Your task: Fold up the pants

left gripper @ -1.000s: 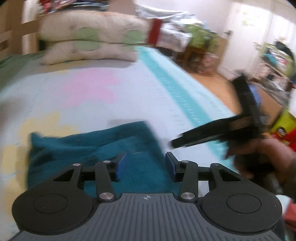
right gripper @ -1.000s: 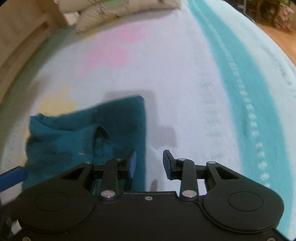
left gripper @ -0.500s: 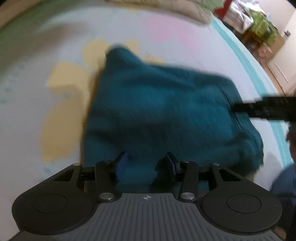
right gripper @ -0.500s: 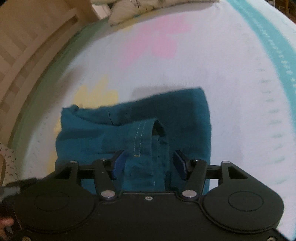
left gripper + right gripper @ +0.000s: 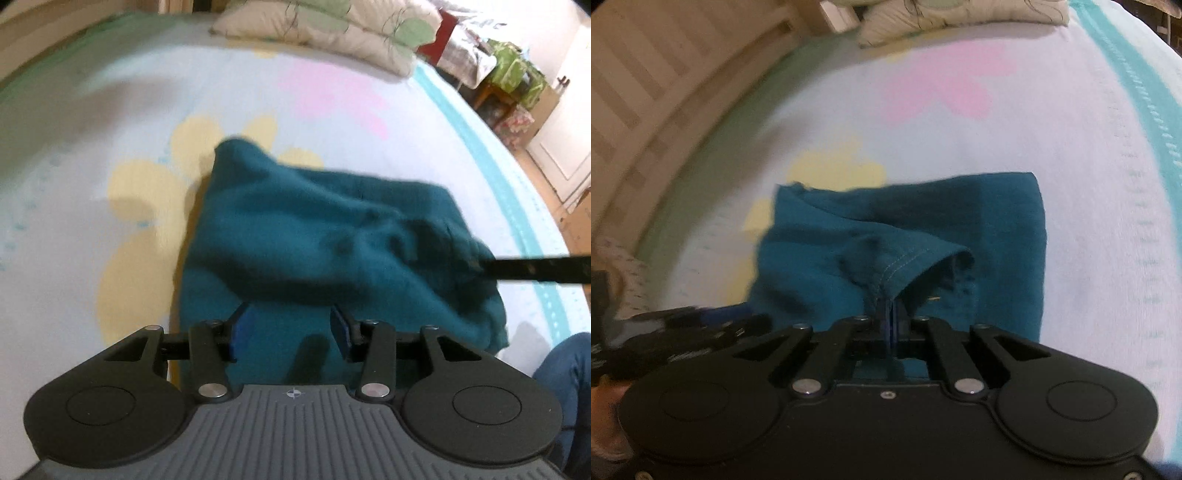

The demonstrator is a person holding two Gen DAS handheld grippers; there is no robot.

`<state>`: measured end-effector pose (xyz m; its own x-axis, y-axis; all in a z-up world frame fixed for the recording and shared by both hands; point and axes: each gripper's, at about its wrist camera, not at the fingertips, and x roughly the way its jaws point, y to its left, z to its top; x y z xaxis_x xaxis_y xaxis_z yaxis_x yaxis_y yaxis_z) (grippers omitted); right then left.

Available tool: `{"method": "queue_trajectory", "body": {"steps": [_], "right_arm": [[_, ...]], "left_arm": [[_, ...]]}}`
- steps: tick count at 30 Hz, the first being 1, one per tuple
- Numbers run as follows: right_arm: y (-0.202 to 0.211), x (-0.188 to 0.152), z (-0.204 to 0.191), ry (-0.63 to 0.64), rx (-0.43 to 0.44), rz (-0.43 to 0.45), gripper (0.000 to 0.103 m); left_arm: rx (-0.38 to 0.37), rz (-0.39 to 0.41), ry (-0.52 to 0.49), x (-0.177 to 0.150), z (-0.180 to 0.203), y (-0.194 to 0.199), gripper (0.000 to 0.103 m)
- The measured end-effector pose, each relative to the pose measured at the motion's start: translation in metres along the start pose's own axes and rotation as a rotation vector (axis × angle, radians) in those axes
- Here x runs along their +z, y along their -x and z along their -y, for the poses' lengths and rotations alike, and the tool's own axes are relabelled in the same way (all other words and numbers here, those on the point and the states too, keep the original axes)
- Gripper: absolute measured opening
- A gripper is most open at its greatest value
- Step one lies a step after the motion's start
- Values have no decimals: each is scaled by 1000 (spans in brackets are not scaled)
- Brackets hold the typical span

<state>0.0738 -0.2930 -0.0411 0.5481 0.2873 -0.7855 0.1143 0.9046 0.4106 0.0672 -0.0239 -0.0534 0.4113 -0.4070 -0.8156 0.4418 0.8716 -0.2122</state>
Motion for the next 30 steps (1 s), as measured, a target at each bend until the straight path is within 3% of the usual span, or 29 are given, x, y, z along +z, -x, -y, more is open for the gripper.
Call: {"method": "queue_trajectory", "body": {"steps": [3,7,10,13,16,20,30], "right_arm": [[14,-8,5,-75,47,15,8],[4,-15,30,-195,-52,-14,8],[3,-17,37,-232,-36,-24,10],[6,-18,36,-227,16,-25,19],[6,-17,37,-234,23,-49,65],[3,-21,38,-219,4,-55,65],[-13,-25,28,-155,15,-71,51]], "left_arm": [[-6,9,-41,4,7,0,44],[-14,-18,-98,2,16,-13,44],[-36,-87,-138,-5,21,-28,44],[-63,-176,-146,-14,19,-46,44],[-81,-156,-106,-15,12,-44,44],[-89,-156,-85,-14,5,-43,44],[-85,-155,-76,-13,3,-40,44]]}}
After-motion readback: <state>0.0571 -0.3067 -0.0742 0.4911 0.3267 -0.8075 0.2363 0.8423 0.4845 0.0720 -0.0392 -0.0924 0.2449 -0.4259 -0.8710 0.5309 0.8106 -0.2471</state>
